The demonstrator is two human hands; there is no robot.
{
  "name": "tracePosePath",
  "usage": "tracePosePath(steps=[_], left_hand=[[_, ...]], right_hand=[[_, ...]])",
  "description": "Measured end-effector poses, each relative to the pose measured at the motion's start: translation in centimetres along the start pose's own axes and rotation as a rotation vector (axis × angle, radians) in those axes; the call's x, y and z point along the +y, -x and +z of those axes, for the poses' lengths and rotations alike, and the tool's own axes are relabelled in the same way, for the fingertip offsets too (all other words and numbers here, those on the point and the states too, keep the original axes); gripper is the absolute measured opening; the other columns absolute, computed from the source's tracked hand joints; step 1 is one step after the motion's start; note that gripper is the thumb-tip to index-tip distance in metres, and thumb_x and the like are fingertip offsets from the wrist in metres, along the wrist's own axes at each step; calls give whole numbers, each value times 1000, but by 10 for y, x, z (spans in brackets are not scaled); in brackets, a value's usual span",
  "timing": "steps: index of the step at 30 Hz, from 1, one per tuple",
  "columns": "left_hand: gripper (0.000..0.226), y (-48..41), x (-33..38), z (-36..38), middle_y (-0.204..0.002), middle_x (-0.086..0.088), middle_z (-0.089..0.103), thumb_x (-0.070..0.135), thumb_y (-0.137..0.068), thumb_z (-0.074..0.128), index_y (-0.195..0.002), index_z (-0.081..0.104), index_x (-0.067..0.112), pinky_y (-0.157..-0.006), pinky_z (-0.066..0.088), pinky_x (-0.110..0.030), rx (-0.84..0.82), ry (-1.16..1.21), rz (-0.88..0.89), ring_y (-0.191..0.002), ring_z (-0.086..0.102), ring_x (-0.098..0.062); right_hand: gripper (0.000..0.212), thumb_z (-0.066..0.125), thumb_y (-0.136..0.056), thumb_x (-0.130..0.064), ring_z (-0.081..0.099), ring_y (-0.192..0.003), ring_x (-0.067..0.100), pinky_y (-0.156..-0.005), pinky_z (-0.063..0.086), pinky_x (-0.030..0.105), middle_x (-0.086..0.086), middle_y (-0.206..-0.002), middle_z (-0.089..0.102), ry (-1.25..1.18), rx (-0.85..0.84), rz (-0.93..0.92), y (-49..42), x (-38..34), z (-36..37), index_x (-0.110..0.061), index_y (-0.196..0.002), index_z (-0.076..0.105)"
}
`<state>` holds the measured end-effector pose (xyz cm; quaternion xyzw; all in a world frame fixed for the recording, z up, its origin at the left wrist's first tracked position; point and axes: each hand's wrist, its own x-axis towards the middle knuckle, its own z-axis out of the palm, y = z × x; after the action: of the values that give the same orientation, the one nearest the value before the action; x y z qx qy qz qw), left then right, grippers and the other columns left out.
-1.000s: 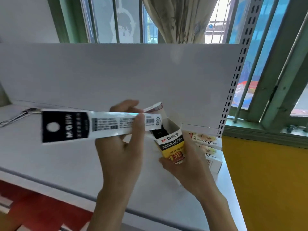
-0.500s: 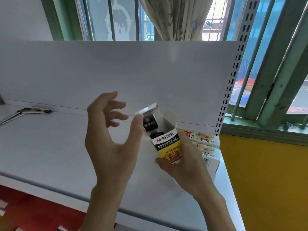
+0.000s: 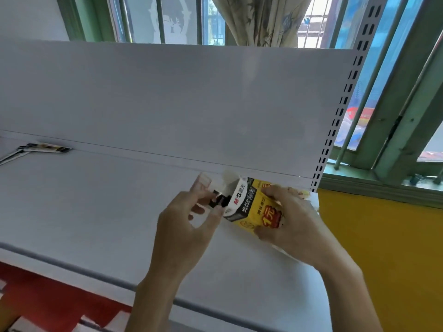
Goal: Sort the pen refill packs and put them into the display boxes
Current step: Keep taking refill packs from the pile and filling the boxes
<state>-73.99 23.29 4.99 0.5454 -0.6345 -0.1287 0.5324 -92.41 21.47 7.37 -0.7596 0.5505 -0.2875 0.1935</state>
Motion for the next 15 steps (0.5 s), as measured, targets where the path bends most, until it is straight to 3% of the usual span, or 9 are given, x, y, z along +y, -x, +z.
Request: tracePosePath(steps=[3, 8, 11, 13, 15], left_hand=[[20, 7, -30, 11, -100, 16, 57, 31, -85, 60, -105, 63, 33, -71, 41, -14, -188, -77, -133, -88, 55, 3], [19, 9, -62, 9, -111, 10, 52, 24, -87, 57, -106, 62, 22, -67, 34, -6, -267, -188, -208, -90, 53, -3], [20, 12, -75, -11, -114, 11, 52, 23, -88, 57, -108, 60, 24, -78, 35, -5, -300, -226, -137, -98, 50, -4], [24, 14, -86, -36, -116, 12, 51, 25, -88, 55, -112, 58, 27, -93, 36, -16, -290, -271, -94, -105, 47, -6], [25, 16, -99, -72, -116, 13, 51, 26, -89, 55, -114, 58, 27, -98, 35, -22, -260, -326, -90, -108, 46, -8]], right_hand=[[69, 75, -69, -24, 46, -111, 14, -95, 42, 32, -12, -110, 42, 89, -44, 93, -8, 11, 15, -26, -131, 46], [61, 75, -69, -34, 44, -117, 14, -103, 31, 37, -10, -123, 53, 283, 4, 114, -16, 15, 37, -33, -125, 50], [58, 78, -69, -28, 41, -118, 13, -93, 31, 24, -7, -125, 51, 99, 126, 82, -18, 7, 43, -27, -123, 55], [49, 75, -73, -27, 44, -115, 15, -88, 31, 21, -3, -122, 53, 43, 249, 13, -25, -10, 55, -23, -119, 58], [40, 72, -77, -24, 52, -104, 14, -84, 35, 21, 0, -116, 58, -24, 315, -23, -38, -39, 76, -19, -115, 60]])
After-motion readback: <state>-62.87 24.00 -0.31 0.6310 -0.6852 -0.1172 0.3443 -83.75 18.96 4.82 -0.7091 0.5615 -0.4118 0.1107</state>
